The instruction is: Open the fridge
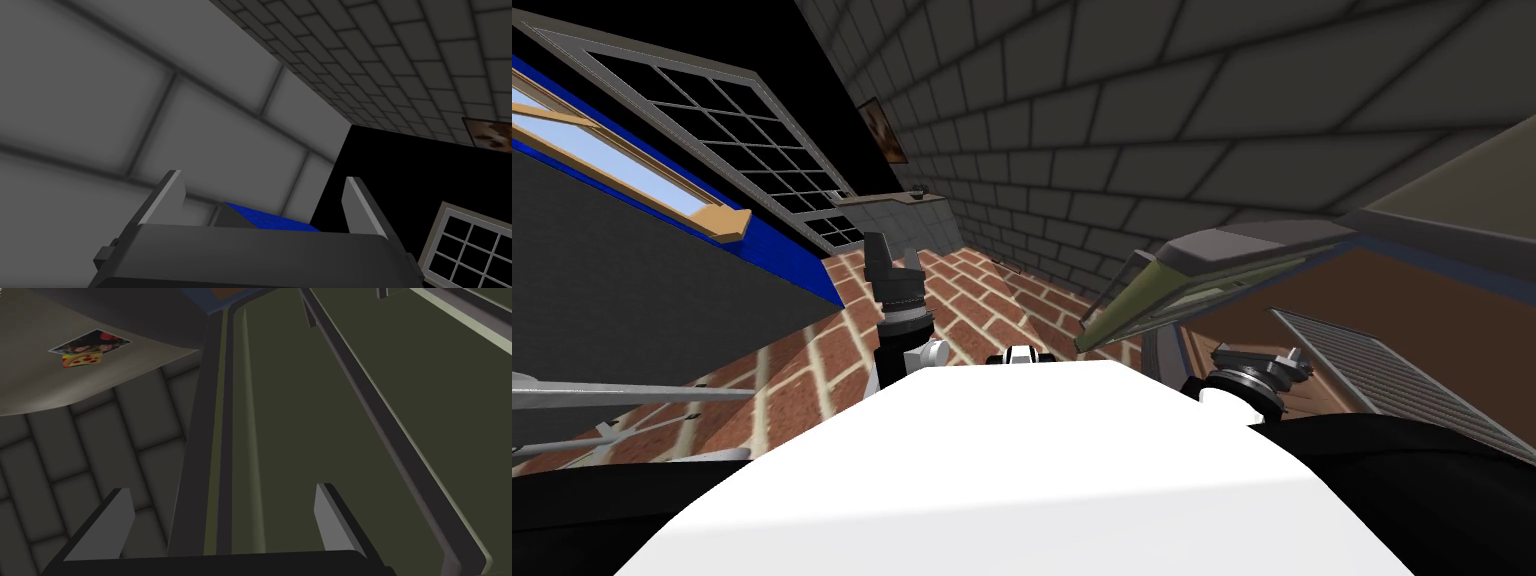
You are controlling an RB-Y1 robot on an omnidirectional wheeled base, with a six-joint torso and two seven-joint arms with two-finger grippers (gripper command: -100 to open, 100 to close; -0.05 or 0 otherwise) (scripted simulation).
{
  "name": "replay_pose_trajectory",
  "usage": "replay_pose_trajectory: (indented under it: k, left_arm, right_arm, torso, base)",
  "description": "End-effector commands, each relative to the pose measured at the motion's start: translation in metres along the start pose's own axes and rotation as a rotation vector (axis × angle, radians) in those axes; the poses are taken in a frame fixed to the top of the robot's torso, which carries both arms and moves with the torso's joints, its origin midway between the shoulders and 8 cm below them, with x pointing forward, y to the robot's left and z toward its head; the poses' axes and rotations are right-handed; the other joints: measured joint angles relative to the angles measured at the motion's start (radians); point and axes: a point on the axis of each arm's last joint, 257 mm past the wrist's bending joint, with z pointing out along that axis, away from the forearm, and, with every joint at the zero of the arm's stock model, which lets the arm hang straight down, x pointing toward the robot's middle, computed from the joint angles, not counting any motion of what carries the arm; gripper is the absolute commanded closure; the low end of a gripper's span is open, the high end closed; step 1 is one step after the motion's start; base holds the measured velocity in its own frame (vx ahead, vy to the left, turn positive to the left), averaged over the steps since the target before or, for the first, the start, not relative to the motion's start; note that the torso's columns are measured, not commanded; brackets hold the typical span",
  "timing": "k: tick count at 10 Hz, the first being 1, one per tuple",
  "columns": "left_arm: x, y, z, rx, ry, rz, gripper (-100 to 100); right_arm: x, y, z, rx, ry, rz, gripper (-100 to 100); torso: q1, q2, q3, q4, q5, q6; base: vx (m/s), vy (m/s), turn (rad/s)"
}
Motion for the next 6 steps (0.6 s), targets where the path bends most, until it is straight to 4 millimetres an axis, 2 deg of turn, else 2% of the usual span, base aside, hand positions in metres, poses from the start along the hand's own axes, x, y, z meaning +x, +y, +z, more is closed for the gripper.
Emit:
replay_pose_trajectory:
  k: [1, 6]
  left_arm:
    - [0.0, 0.0, 0.0, 0.0, 0.0, 0.0, 0]
    - [0.0, 0.0, 0.0, 0.0, 0.0, 0.0, 0]
  right_arm:
    - [-0.015, 0.011, 0.008, 0.017, 0.0, 0.05, -100]
    - [-0.045, 0.036, 0.023, 0.037, 0.001, 0.136, -100]
  torso:
    - [0.0, 0.0, 0.0, 0.0, 0.0, 0.0]
    - [0.0, 0.0, 0.0, 0.0, 0.0, 0.0]
  base:
    - [-0.021, -0.02, 0.041]
    - [-0.022, -0.02, 0.043]
